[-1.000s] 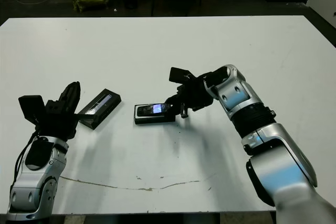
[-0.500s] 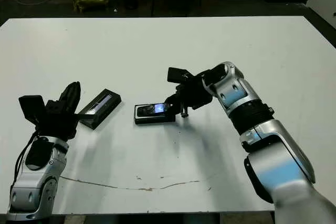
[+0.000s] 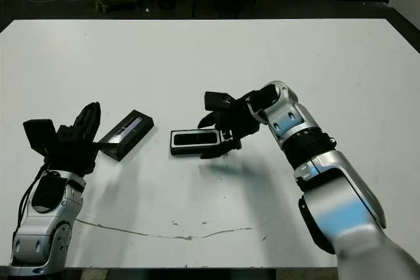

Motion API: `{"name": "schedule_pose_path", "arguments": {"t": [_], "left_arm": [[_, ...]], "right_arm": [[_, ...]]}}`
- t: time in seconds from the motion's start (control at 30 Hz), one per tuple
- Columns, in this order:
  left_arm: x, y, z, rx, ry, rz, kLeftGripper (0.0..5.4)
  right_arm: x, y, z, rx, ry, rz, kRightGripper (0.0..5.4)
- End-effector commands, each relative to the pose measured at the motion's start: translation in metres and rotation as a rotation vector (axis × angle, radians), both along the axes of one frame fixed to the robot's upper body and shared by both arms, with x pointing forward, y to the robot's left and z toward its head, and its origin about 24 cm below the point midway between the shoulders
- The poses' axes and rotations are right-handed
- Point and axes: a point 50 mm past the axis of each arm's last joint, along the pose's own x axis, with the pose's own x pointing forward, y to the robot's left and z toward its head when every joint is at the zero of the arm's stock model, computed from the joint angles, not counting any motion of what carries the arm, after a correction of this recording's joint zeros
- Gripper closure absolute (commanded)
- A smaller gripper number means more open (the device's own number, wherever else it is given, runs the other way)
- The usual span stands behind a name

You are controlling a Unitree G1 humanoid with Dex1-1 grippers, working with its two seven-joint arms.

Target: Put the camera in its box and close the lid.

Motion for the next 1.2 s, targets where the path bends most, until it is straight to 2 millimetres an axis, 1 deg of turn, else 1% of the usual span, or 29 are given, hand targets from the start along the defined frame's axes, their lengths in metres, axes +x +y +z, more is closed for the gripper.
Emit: {"name": "schedule_pose_path", "arguments": {"t": [0.03,0.1,0.2,0.3,0.4,0.5,0.57,0.63,0.67,0.77,0.87,1.0,1.2], "left_arm": [[-0.002,0.003,-0.008,0.008,0.044,0.013,5.4],[-0.002,0.003,-0.008,0.006,0.038,0.011,5.4],[-0.003,0.003,-0.008,0.007,0.039,0.01,5.4],[-0.003,0.003,-0.008,0.008,0.037,0.01,5.4],[-0.003,0.003,-0.008,0.004,0.037,0.012,5.4],[-0.003,0.004,-0.007,0.0,0.034,0.013,5.4],[-0.003,0.005,-0.007,0.007,0.028,0.012,5.4],[-0.003,0.006,-0.006,0.009,0.021,0.013,5.4],[-0.004,0.006,-0.005,0.008,0.018,0.013,5.4],[-0.005,0.01,-0.003,0.004,0.005,0.007,5.4],[-0.006,0.015,-0.001,0.028,-0.012,0.005,5.4],[-0.007,0.021,0.003,0.056,-0.024,0.007,5.4],[-0.008,0.028,0.009,0.065,-0.036,0.0,5.4]], "right_arm": [[-0.001,-0.005,-0.004,-0.001,0.027,-0.015,0.37],[-0.001,-0.006,-0.003,0.014,0.036,-0.017,0.03],[0.0,-0.008,0.0,0.033,0.05,-0.032,0.03],[0.002,-0.013,0.007,0.108,0.068,-0.083,0.03],[0.003,-0.02,0.021,0.196,0.001,-0.186,0.03],[0.0,-0.029,0.036,0.322,-0.064,-0.374,0.03],[-0.006,-0.035,0.044,0.389,-0.153,-0.474,0.11],[-0.014,-0.043,0.049,0.461,-0.244,-0.565,0.4],[-0.017,-0.046,0.049,0.49,-0.272,-0.609,0.63],[-0.031,-0.057,0.044,0.57,-0.357,-0.735,1.31],[-0.045,-0.067,0.037,0.606,-0.417,-0.861,2.03],[-0.065,-0.075,0.031,0.654,-0.509,-0.979,2.92],[-0.085,-0.081,0.026,0.733,-0.621,-1.127,4.34]]}}
